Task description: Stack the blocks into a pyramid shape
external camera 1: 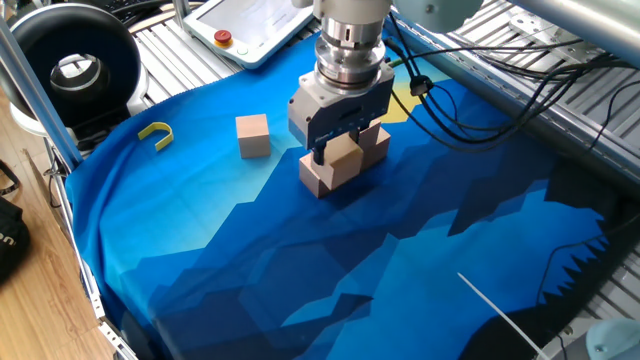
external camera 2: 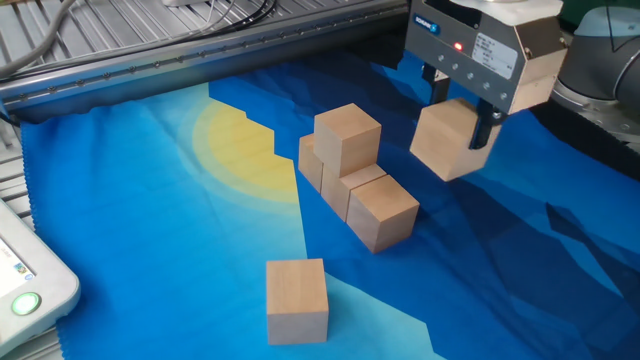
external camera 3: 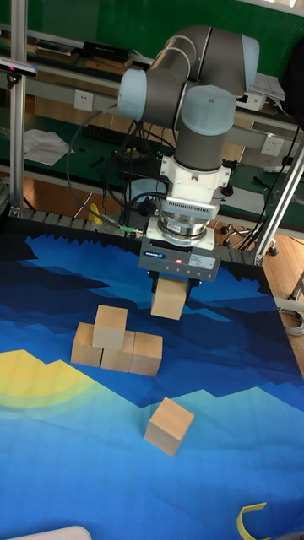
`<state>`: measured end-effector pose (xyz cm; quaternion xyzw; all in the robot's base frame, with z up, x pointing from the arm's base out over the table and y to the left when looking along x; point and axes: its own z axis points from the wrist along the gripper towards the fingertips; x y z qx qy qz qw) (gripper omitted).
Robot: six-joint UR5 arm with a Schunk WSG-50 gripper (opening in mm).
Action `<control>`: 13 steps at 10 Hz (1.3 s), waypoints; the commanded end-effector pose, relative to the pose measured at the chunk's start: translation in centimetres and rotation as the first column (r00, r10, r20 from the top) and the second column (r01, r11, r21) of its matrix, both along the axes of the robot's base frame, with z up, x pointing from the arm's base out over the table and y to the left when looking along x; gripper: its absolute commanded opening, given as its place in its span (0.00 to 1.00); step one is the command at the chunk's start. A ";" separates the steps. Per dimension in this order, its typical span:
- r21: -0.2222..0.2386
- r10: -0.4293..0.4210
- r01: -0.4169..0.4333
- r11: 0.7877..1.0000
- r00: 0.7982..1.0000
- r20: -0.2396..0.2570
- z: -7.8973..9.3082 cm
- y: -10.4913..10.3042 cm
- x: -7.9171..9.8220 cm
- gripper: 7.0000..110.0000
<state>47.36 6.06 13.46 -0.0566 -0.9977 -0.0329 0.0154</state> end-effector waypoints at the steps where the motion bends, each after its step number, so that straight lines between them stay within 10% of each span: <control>1: 0.035 0.033 -0.033 0.999 0.999 -0.012 0.0 -0.7 2.3 0.00; 5: -0.016 0.042 -0.042 0.999 0.999 0.006 -1.1 -2.4 4.7 0.00; 13: -0.010 -0.036 0.036 0.999 0.999 -0.014 0.5 -1.2 2.4 0.00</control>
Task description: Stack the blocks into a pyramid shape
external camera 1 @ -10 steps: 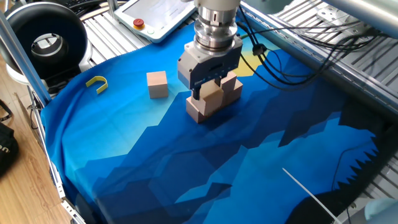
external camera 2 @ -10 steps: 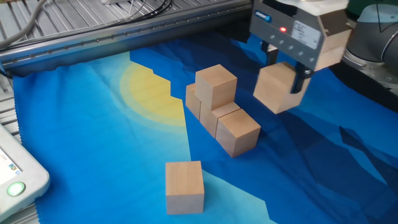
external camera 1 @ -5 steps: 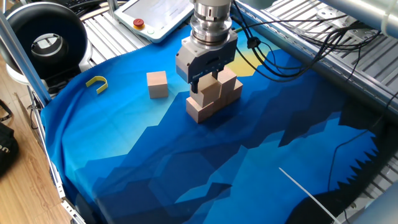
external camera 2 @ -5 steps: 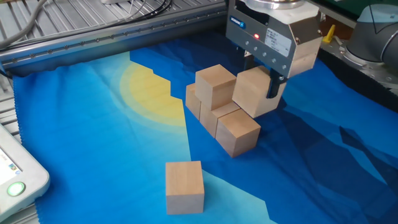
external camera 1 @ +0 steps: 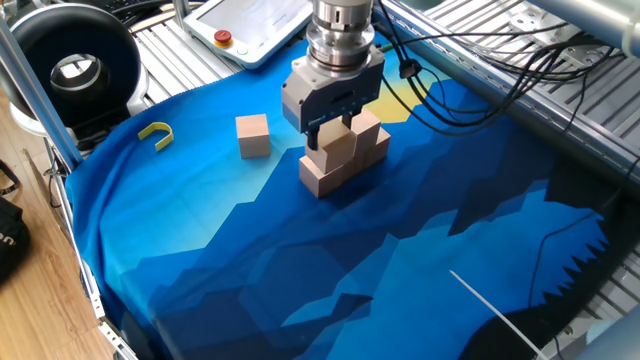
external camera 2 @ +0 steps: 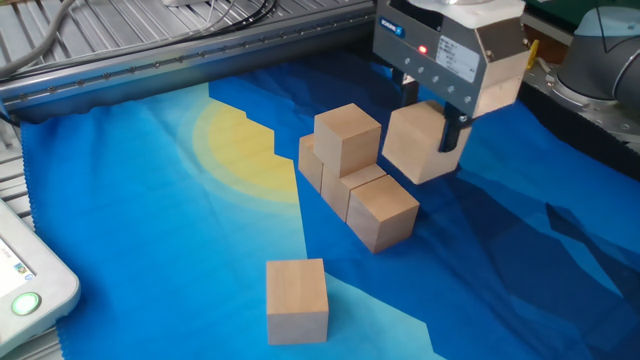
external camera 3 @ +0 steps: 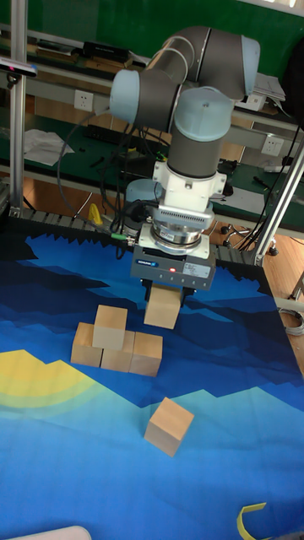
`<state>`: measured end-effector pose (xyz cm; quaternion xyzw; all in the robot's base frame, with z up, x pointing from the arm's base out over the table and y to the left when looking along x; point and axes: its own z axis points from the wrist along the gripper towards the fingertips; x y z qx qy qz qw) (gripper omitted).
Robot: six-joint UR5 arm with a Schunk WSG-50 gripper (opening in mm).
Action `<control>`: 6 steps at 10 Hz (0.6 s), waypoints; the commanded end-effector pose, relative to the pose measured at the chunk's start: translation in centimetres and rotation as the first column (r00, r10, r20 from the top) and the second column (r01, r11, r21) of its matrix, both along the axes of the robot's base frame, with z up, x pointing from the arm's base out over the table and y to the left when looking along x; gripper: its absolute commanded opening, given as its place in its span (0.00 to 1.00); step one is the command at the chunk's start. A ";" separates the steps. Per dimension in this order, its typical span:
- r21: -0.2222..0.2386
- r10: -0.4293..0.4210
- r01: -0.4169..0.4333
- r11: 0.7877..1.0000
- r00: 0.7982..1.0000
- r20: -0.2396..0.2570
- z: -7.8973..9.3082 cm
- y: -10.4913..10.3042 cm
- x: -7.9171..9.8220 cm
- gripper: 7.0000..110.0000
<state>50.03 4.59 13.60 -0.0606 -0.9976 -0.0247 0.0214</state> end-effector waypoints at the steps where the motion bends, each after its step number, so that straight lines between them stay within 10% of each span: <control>1: 0.006 -0.029 0.029 1.000 1.000 -0.001 0.4 0.3 -0.3 0.00; 6: 0.010 0.000 0.000 1.000 1.000 0.005 0.4 0.3 -0.2 0.00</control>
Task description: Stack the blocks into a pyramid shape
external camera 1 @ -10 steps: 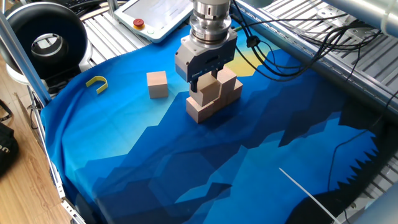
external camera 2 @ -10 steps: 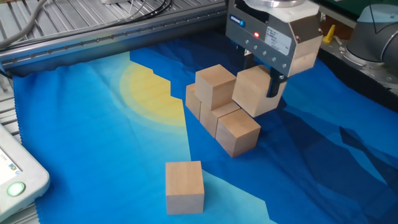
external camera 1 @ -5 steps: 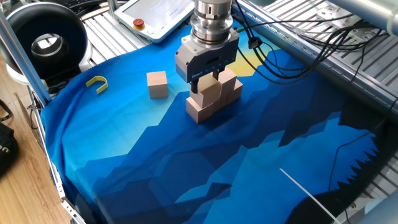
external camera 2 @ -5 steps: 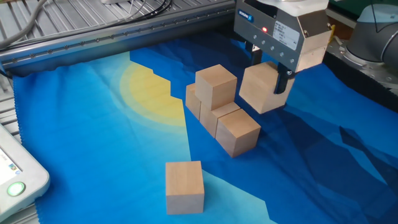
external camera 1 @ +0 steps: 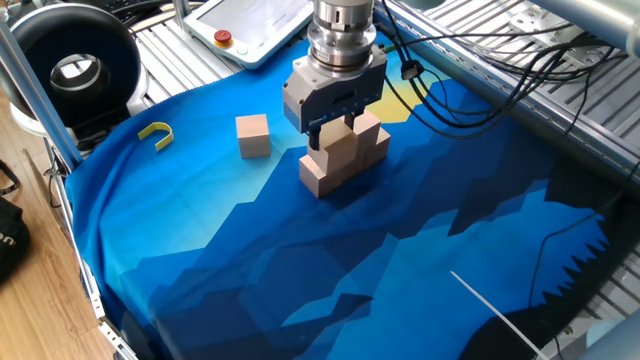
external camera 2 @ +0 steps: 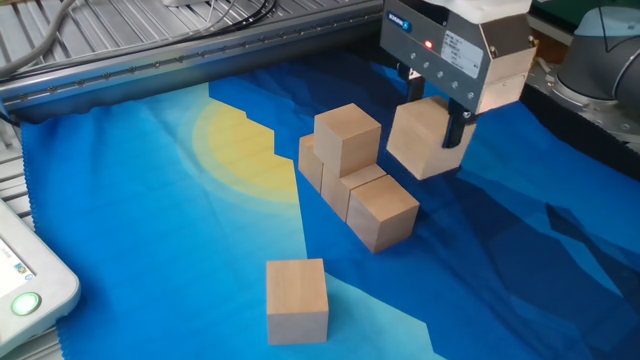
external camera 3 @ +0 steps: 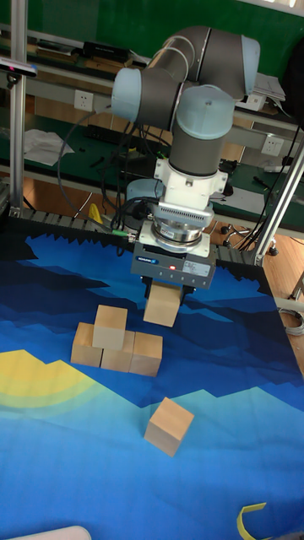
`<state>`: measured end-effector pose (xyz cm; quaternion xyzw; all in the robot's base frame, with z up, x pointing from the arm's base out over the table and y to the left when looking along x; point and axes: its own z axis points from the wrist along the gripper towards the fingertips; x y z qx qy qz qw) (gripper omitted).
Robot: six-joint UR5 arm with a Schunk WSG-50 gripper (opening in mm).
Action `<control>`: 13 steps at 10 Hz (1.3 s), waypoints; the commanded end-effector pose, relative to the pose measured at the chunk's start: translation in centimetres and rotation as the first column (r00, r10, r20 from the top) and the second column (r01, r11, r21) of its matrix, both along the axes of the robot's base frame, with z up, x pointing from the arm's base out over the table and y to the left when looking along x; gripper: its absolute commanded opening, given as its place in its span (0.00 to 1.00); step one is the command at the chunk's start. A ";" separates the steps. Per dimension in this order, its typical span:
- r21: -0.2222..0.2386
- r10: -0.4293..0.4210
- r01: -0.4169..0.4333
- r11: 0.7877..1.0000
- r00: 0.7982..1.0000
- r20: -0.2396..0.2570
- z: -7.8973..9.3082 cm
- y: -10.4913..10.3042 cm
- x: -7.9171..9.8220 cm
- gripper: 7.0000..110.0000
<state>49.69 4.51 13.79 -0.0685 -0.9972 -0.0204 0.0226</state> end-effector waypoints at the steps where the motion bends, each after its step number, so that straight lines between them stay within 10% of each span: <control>1: 0.016 0.032 -0.033 0.999 0.999 0.040 0.2 -0.2 1.8 0.00; 7: -0.002 0.051 -0.051 0.999 0.998 0.046 -1.3 -1.3 6.8 0.00; 13: 0.011 0.064 -0.064 0.998 0.996 -0.061 -1.5 -2.9 5.7 0.00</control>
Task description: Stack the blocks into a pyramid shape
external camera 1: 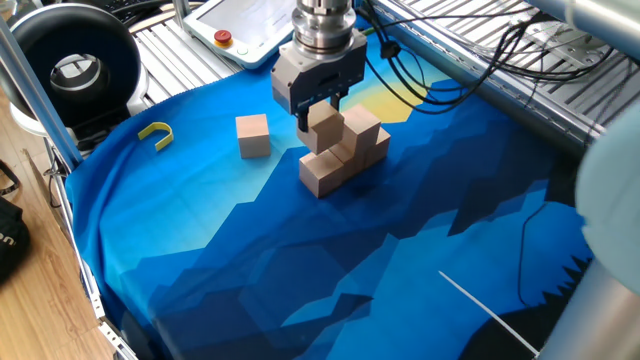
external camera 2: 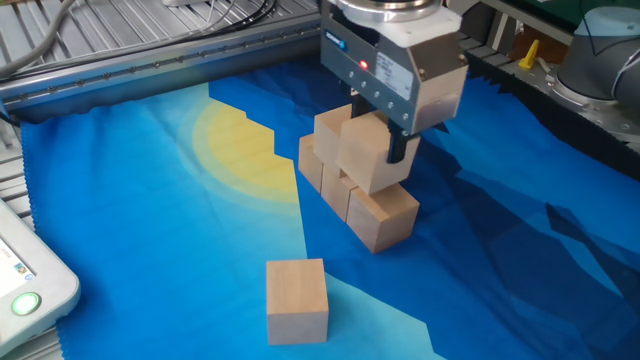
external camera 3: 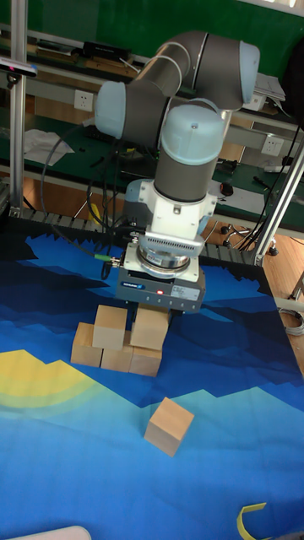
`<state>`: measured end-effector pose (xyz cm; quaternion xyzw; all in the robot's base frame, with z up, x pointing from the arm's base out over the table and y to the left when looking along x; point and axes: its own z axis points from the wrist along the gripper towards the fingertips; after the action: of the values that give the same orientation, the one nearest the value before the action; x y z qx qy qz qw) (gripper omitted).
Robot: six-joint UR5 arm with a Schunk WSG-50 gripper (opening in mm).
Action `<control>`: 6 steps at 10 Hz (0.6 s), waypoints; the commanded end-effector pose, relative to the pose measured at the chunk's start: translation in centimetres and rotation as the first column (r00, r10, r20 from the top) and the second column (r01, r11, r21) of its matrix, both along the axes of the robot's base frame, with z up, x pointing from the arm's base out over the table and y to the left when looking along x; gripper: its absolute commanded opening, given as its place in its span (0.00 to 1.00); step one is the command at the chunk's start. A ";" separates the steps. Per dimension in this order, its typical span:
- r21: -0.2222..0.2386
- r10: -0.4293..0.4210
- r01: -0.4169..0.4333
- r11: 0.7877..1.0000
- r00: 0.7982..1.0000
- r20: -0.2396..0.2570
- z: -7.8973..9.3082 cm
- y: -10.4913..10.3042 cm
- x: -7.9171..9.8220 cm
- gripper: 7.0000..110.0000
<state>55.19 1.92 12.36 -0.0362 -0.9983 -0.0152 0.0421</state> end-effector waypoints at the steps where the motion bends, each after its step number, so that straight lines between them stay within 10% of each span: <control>1: 0.024 -0.003 0.004 1.000 1.000 -0.023 -0.3 0.1 0.3 0.00; 6: 0.038 -0.010 0.012 0.999 0.998 -0.054 -0.7 1.1 -0.2 0.00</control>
<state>55.09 2.61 11.82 -0.0398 -0.9970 -0.0262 0.0610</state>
